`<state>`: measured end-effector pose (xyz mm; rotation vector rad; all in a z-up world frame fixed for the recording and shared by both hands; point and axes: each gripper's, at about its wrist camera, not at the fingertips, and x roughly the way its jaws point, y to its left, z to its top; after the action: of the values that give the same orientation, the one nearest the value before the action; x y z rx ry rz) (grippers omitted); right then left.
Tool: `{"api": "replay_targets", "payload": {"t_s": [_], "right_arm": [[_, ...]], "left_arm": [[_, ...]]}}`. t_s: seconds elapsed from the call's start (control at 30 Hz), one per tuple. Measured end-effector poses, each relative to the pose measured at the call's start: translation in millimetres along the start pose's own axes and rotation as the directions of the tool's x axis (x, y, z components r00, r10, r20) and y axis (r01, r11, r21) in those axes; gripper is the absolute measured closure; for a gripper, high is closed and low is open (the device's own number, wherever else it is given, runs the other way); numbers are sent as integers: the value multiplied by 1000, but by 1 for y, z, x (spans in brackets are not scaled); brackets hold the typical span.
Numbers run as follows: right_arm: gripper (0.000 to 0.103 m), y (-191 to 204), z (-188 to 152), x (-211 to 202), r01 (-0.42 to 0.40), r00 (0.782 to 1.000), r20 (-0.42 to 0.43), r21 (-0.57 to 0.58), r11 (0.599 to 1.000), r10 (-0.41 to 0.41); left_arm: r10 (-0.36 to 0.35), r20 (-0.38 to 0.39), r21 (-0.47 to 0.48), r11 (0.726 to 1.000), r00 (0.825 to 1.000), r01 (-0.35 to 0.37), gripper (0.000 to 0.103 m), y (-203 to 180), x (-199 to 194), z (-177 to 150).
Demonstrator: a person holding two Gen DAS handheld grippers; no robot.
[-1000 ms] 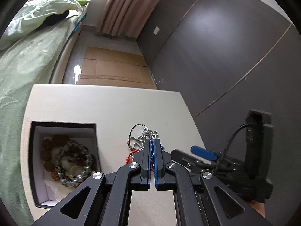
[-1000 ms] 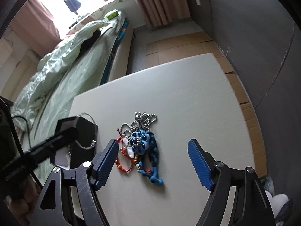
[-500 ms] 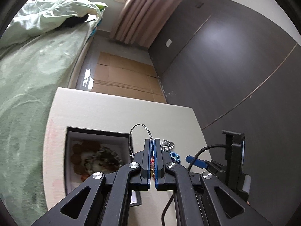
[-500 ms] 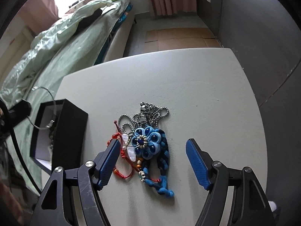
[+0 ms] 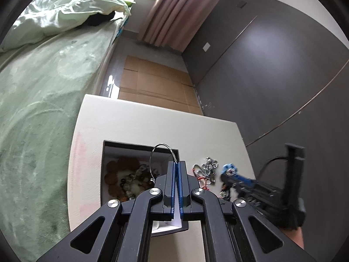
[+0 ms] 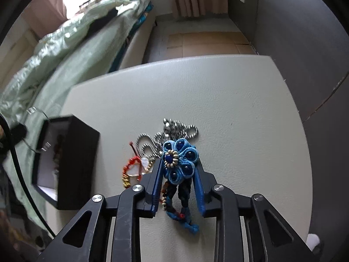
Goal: Organize jewelry
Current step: 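Carry the blue flower ornament into the black box with the right tool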
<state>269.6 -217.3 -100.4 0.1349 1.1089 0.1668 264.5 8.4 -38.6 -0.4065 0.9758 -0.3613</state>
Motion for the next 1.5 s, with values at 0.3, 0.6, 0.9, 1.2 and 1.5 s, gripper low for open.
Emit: {"api": "replay_targets", "payload": {"t_s": [0.3, 0.6, 0.9, 1.2, 1.5], "right_arm": [[76, 3, 5, -44, -86, 987, 142, 37, 996, 80], [75, 44, 8, -70, -277, 932, 241, -13, 961, 271], [75, 85, 6, -51, -379, 902, 212, -29, 925, 376], [74, 114, 4, -29, -433, 886, 176, -21, 901, 429], [33, 114, 3, -31, -375, 912, 156, -53, 925, 379]], "left_arm": [[48, -51, -17, 999, 998, -49, 61, 12, 7, 0], [66, 40, -58, 996, 997, -64, 43, 24, -15, 4], [80, 66, -107, 992, 995, -72, 41, 39, -24, 7], [85, 88, -188, 980, 992, -67, 41, 63, -34, 11], [86, 90, -173, 983, 992, -69, 38, 53, -32, 8]]}}
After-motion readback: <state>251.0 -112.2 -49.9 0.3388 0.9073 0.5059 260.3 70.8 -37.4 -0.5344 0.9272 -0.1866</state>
